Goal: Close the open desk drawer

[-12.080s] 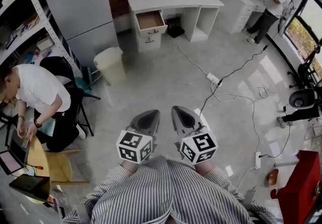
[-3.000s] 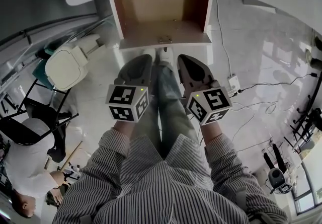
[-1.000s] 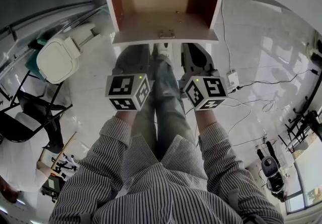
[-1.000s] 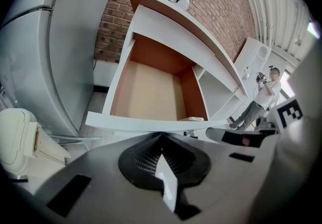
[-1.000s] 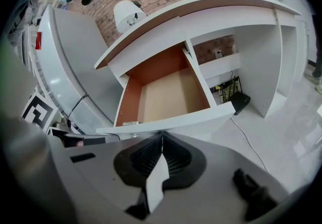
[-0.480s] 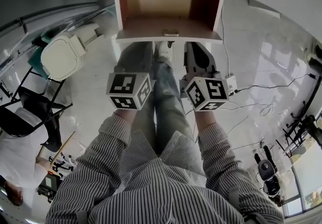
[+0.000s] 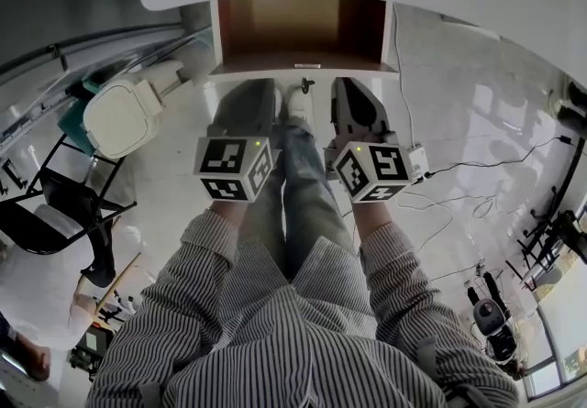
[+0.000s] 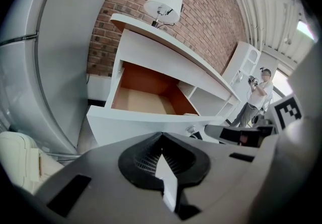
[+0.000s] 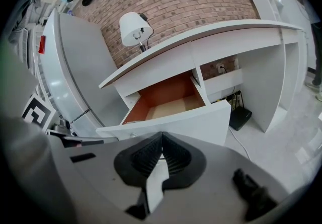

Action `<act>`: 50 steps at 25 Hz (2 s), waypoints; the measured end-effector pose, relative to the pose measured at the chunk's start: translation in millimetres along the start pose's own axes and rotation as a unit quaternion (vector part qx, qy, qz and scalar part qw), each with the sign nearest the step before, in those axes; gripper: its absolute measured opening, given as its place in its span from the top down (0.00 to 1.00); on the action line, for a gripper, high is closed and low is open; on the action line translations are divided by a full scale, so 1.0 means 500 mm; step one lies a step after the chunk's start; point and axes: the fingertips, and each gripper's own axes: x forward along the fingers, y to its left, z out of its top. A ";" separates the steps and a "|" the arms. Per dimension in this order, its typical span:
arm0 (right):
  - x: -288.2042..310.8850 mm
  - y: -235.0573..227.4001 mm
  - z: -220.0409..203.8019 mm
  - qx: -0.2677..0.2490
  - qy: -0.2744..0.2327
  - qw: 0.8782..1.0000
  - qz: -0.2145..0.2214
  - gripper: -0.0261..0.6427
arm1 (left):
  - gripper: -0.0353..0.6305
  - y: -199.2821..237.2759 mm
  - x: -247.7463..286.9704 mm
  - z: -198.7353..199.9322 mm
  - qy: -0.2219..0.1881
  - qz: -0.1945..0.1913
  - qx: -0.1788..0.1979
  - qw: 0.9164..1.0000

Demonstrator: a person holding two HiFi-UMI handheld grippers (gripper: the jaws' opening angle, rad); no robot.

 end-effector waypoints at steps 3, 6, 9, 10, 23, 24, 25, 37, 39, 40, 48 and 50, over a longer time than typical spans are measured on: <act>0.000 0.003 0.020 -0.002 -0.008 1.000 0.005 0.94 | 0.93 -0.004 -0.001 0.019 -0.004 0.000 0.006 1.000; 0.000 0.001 0.035 -0.001 -0.011 1.000 0.006 0.94 | 0.93 -0.009 0.001 0.032 -0.003 0.001 0.008 1.000; 0.001 0.001 0.037 0.000 -0.006 1.000 0.005 0.94 | 0.93 -0.009 0.001 0.034 0.005 0.001 0.009 1.000; 0.003 0.001 0.036 0.000 -0.004 1.000 0.005 0.94 | 0.93 -0.007 0.002 0.033 0.007 0.002 0.009 1.000; 0.010 -0.003 0.034 0.014 0.008 1.000 0.000 0.94 | 0.93 -0.004 0.008 0.033 0.012 0.016 -0.003 1.000; 0.013 -0.002 0.034 0.013 0.010 1.000 0.001 0.94 | 0.93 -0.002 0.008 0.034 0.011 0.017 -0.005 1.000; 0.015 -0.002 0.034 0.012 0.012 1.000 0.002 0.94 | 0.93 0.001 0.009 0.036 0.010 0.018 -0.006 1.000; 0.036 -0.010 0.067 0.009 0.006 1.000 -0.005 0.94 | 0.93 0.003 0.031 0.071 0.004 0.011 -0.008 1.000; 0.039 -0.012 0.071 0.009 0.006 1.000 -0.007 0.94 | 0.93 0.002 0.033 0.075 0.005 0.009 -0.009 1.000; 0.041 -0.013 0.073 0.010 0.006 1.000 -0.008 0.94 | 0.93 0.002 0.034 0.076 0.005 0.008 -0.010 1.000; 0.054 -0.018 0.087 0.011 0.002 1.000 -0.005 0.94 | 0.93 0.004 0.045 0.090 0.003 0.000 -0.008 1.000; 0.056 -0.021 0.091 0.008 0.001 1.000 -0.004 0.94 | 0.93 0.002 0.049 0.094 0.002 -0.002 -0.007 1.000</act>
